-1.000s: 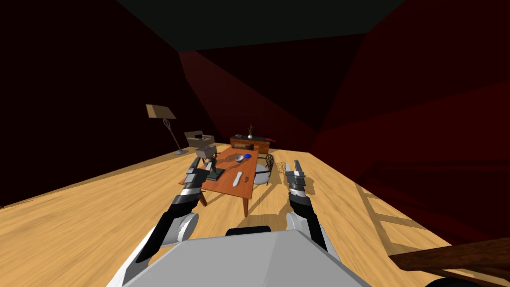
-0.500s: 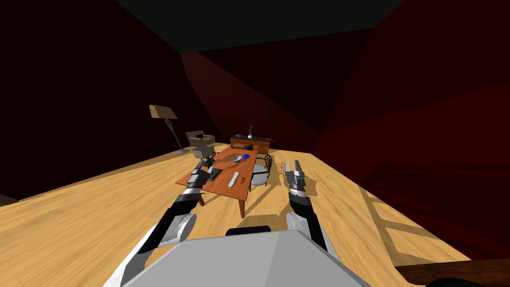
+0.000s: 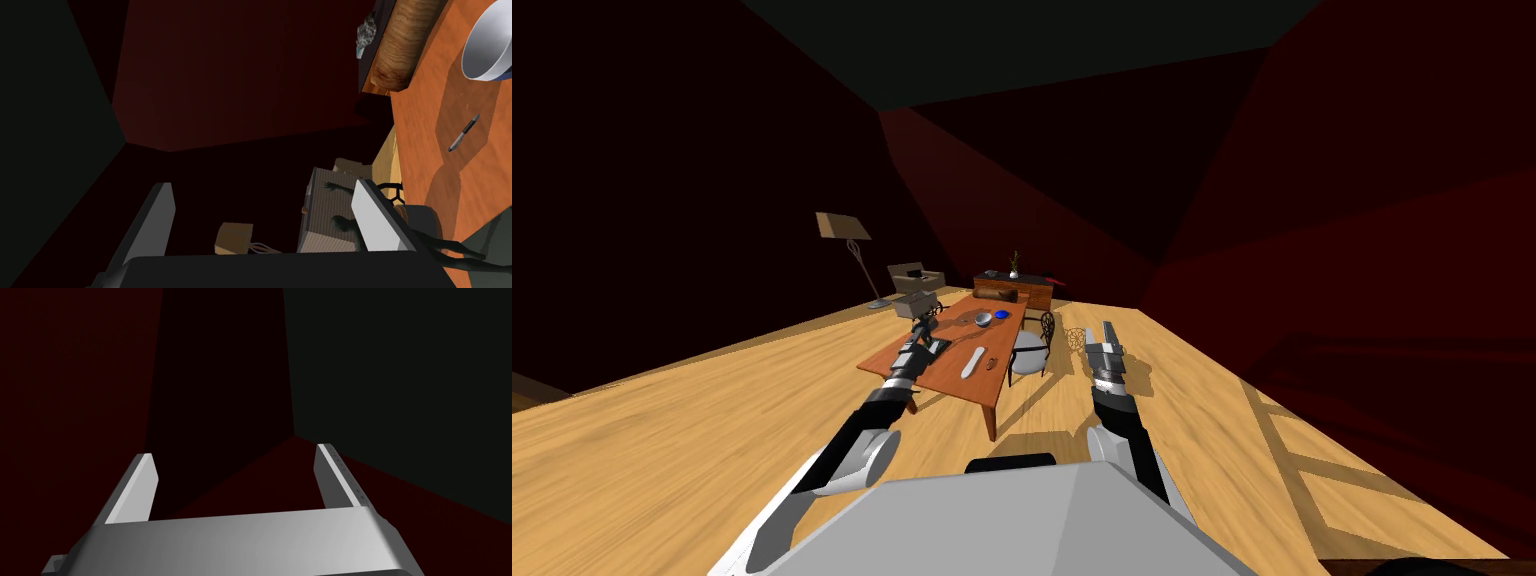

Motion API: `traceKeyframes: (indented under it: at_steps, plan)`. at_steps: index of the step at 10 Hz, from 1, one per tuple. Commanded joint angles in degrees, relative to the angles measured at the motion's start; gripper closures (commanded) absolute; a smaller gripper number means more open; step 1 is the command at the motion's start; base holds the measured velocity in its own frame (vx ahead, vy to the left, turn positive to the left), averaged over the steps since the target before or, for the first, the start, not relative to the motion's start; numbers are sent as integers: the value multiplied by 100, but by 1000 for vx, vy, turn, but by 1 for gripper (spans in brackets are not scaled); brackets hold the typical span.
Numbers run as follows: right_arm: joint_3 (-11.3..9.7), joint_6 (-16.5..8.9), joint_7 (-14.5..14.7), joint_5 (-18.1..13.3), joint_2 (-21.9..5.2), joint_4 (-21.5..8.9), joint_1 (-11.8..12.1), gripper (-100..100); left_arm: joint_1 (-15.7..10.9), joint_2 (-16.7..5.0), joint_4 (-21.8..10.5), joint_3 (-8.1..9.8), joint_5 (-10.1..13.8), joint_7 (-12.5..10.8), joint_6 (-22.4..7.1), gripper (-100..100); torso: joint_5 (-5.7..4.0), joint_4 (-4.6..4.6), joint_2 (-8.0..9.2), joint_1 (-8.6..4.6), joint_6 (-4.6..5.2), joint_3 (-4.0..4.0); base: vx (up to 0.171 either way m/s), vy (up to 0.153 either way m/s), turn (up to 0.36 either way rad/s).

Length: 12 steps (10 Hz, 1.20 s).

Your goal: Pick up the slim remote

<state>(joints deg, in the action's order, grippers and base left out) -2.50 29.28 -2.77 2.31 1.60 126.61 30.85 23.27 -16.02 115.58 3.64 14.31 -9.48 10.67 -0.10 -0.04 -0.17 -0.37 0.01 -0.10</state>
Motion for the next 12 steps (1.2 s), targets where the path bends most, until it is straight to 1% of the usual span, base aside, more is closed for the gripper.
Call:
traceKeyframes:
  at_steps: [1,2,3,4,5,7,8,9,10,12]
  plan:
    - [0,0,0,0,0,0,0,0,-94,-142,-271,58,128,-82,-286,-100,0,0,0,0,0,0,40,-164,63]
    - [0,0,0,0,1,0,0,0,-94,-142,-271,58,128,-82,-443,-100,-3,0,-3,-20,0,-1,21,-163,35]
    - [-1,0,0,0,1,0,0,0,-146,-282,-448,122,253,-165,-645,-100,-5,0,2,-21,0,1,28,-183,43]
    - [-1,0,0,0,1,0,0,0,-146,-282,-484,122,253,-165,-774,-100,-5,0,0,-27,0,0,24,-144,39]
    - [0,0,0,0,0,0,0,0,-202,-422,-705,192,379,-250,-938,-100,-5,1,2,-15,0,1,38,-153,47]
    - [0,0,0,0,0,0,0,0,-202,-422,-705,192,379,-250,-1160,-100,-3,-1,-8,-11,0,-4,43,-101,19]
    - [0,0,0,0,0,0,0,0,-261,-559,-936,266,507,-337,-1374,-100,1,-1,-3,11,0,-2,35,-98,49]
    - [0,0,0,0,0,0,0,0,-261,-559,-936,266,507,-337,-1521,-100,2,-1,-4,5,0,-2,30,-137,26]
    - [0,0,0,0,0,0,0,0,-323,-694,-1176,345,635,-426,-1676,-100,-2,0,-1,-7,0,-1,41,-168,36]
    - [0,0,0,0,0,0,0,0,-323,-694,-1176,345,635,-426,-1897,-100,-3,-1,-4,-8,0,-2,31,-94,18]
